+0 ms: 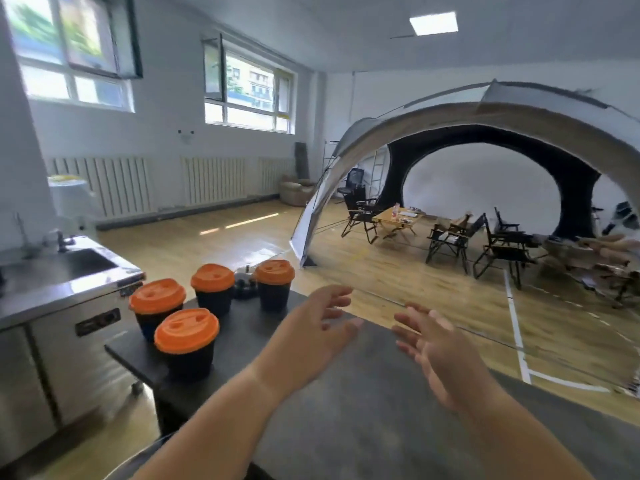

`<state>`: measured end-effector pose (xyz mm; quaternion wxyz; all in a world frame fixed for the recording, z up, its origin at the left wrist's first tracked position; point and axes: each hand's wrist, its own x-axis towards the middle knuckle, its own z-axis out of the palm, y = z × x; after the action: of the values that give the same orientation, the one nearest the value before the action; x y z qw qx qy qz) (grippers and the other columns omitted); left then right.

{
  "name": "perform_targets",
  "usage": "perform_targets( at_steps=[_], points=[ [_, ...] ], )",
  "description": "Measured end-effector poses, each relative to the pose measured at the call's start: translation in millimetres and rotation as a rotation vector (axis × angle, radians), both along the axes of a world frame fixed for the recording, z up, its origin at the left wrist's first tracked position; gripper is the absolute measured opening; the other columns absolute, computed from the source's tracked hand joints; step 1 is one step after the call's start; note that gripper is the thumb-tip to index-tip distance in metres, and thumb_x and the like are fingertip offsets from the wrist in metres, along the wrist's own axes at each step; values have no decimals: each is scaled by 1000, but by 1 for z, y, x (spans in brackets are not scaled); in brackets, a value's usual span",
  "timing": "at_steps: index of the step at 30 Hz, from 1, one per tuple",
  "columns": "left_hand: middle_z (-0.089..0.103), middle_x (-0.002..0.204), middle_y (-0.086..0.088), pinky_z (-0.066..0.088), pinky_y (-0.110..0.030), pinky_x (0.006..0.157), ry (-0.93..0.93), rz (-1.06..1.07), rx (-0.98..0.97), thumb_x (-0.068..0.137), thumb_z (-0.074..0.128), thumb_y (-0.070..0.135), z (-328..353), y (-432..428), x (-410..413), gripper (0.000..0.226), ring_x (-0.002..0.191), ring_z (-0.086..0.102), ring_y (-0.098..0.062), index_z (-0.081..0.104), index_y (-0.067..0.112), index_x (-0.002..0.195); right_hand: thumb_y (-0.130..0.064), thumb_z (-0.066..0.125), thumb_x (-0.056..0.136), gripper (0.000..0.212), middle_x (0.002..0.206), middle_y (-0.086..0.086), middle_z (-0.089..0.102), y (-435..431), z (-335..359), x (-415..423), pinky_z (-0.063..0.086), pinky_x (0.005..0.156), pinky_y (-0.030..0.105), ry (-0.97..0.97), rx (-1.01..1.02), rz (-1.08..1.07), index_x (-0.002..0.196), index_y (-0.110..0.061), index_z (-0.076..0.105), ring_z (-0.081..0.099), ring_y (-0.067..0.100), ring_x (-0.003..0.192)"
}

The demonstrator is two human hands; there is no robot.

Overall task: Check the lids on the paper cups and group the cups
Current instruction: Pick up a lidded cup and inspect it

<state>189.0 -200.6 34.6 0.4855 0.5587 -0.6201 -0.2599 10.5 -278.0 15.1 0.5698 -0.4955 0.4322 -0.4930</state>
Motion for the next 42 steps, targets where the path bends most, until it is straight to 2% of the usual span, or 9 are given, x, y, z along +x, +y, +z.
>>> perform_targets(
  at_steps=[4, 8, 10, 12, 16, 18, 24, 32, 42],
  points=[
    [52, 130, 22, 39, -11, 93, -103, 101, -16, 90, 64, 36, 7, -3, 57, 49, 114, 49, 7, 44, 41, 134, -22, 52, 99, 16, 111, 5, 62, -26, 4, 79, 48, 80, 30, 108, -11, 72, 115, -22, 54, 61, 20, 103],
    [40, 123, 28, 29, -11, 94, -354, 290, -109, 89, 62, 42, 9, 9, 111, 52, 115, 37, 11, 40, 42, 137, -27, 56, 95, 33, 115, 0, 60, -54, 1, 141, 49, 97, 39, 320, -82, 115, 127, -25, 52, 58, 19, 108],
    [42, 129, 25, 28, -12, 93, -444, 363, -123, 89, 62, 43, 5, 13, 137, 53, 113, 36, 10, 41, 41, 137, -24, 59, 93, 42, 125, 0, 53, -67, 2, 168, 44, 97, 34, 417, -161, 138, 134, -24, 48, 53, 19, 114],
    [39, 143, 20, 26, -14, 99, -514, 394, -58, 86, 61, 51, -6, 12, 160, 59, 126, 36, 3, 38, 40, 140, -23, 62, 90, 51, 133, 3, 47, -81, 2, 194, 39, 96, 30, 537, -256, 127, 138, -24, 45, 49, 20, 118],
    [22, 156, 12, 13, -32, 118, -677, 377, 168, 76, 54, 75, -38, 8, 183, 82, 145, 16, -12, 28, 42, 147, -35, 72, 83, 73, 152, 9, 25, -107, -13, 237, 35, 108, 37, 746, -305, 121, 146, -30, 36, 40, 29, 132],
    [28, 153, 13, 19, -32, 117, -689, 361, 213, 75, 53, 76, -51, 8, 186, 82, 141, 21, -12, 29, 42, 146, -41, 74, 81, 75, 155, 10, 16, -116, -24, 250, 34, 110, 39, 803, -280, 119, 146, -33, 37, 39, 32, 134],
    [38, 143, 11, 35, -35, 109, -657, 345, 221, 81, 59, 64, -50, 2, 183, 69, 131, 32, -15, 34, 39, 141, -35, 73, 84, 60, 148, 12, 23, -121, -34, 247, 38, 106, 39, 811, -317, 51, 136, -31, 44, 49, 35, 122],
    [39, 145, 9, 34, -34, 106, -653, 209, 76, 82, 59, 62, -7, -46, 85, 70, 132, 34, -18, 35, 37, 142, -32, 75, 84, 63, 147, 7, 22, -90, 19, 96, 39, 106, 37, 795, -452, -46, 136, -36, 41, 43, 31, 126],
    [41, 144, 7, 39, -36, 106, -700, -235, -60, 82, 59, 61, -1, -68, -209, 69, 130, 37, -20, 36, 36, 142, -30, 77, 82, 60, 139, 4, 32, 8, 32, -255, 32, 99, 25, 914, -304, -414, 134, -32, 47, 41, 17, 116]
  ],
)
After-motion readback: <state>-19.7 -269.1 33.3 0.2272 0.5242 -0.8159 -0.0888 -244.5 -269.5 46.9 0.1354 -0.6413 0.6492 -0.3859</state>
